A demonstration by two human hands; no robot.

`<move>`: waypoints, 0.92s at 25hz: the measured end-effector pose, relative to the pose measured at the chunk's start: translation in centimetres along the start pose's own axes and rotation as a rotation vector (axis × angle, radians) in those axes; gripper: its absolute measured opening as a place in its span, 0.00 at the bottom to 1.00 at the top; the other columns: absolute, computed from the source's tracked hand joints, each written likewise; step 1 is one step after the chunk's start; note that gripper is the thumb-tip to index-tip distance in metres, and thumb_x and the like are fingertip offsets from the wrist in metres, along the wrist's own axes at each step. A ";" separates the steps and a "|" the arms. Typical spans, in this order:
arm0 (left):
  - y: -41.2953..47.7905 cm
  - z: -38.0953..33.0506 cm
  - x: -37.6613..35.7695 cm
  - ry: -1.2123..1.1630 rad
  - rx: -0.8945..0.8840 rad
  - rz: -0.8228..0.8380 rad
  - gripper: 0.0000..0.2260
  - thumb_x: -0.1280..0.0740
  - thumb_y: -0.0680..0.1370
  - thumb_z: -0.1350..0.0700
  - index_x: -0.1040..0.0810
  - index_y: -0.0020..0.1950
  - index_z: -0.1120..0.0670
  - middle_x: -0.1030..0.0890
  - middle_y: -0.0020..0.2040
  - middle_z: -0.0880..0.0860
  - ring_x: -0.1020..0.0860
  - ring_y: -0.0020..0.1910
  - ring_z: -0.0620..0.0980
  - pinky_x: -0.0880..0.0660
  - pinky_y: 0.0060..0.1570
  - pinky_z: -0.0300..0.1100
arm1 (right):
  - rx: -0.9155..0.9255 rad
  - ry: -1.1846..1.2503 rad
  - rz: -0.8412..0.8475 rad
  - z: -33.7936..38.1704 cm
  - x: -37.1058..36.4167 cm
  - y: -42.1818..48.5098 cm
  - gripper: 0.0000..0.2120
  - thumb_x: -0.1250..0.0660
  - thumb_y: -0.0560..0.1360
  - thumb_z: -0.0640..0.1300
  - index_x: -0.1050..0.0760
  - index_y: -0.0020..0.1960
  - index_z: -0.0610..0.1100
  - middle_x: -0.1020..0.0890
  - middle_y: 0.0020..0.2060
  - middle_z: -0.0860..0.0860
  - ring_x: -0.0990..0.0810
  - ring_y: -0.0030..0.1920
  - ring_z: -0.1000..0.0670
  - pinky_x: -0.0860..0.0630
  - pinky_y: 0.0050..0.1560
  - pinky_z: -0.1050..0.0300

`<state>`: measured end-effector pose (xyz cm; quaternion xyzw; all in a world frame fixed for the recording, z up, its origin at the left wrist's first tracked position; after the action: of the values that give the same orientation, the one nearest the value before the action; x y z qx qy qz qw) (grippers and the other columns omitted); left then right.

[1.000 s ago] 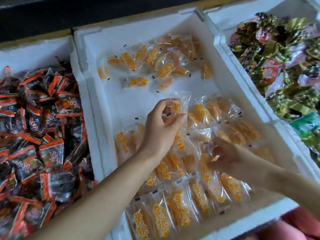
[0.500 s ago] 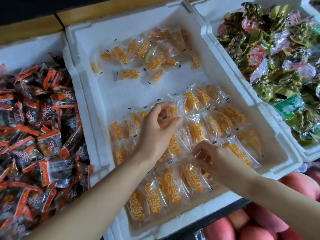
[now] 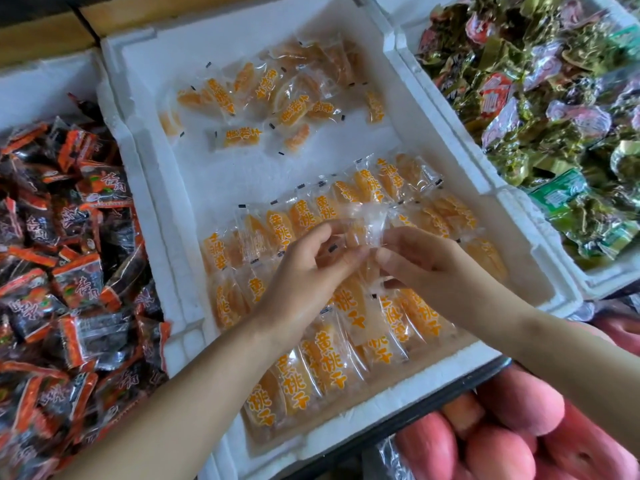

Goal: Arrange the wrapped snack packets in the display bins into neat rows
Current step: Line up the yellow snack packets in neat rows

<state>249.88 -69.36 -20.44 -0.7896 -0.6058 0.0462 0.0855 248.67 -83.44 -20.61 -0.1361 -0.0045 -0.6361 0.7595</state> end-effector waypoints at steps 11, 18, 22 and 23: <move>-0.5 -0.5 -0.1 -0.036 0.130 -0.059 0.06 0.36 0.78 0.55 0.20 0.50 0.53 0.20 0.34 0.46 0.20 0.29 0.43 0.27 0.30 0.36 | 0.339 -0.154 -0.319 2.1 2.3 -1.9 0.07 0.29 0.72 0.44 0.24 0.46 0.53 0.21 0.48 0.54 0.21 0.51 0.56 0.24 0.46 0.63; -1.5 -1.0 -1.5 -0.250 0.326 0.064 0.13 0.33 0.72 0.50 0.21 0.55 0.53 0.17 0.42 0.53 0.18 0.34 0.46 0.29 0.23 0.33 | 0.420 -0.390 -0.201 1.7 1.5 -2.9 0.10 0.30 0.71 0.47 0.20 0.53 0.53 0.24 0.58 0.58 0.24 0.59 0.58 0.25 0.58 0.52; -1.7 -0.5 -1.2 -0.208 0.295 0.052 0.24 0.27 0.59 0.58 0.22 0.55 0.50 0.18 0.47 0.53 0.18 0.38 0.46 0.24 0.30 0.37 | 0.386 -0.274 -0.110 1.6 1.0 -3.1 0.20 0.36 0.73 0.31 0.23 0.55 0.55 0.27 0.60 0.57 0.26 0.62 0.59 0.27 0.59 0.64; -1.6 -0.3 -1.0 -0.181 0.277 0.061 0.23 0.26 0.59 0.58 0.21 0.53 0.48 0.18 0.48 0.53 0.18 0.41 0.47 0.23 0.34 0.39 | 0.385 -0.234 -0.127 1.7 1.2 -3.3 0.23 0.38 0.73 0.29 0.25 0.57 0.55 0.27 0.60 0.54 0.27 0.63 0.58 0.27 0.59 0.65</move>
<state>248.13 -69.92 -19.84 -0.7809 -0.5748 0.2026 0.1371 246.03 -84.77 -18.10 -0.0610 -0.2221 -0.6499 0.7243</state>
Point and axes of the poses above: each hand's wrist, its own y-axis towards the middle knuckle, its own x-axis out of the back of the hand, z = x × y, the point moved 5 cm from there along y, towards the middle knuckle
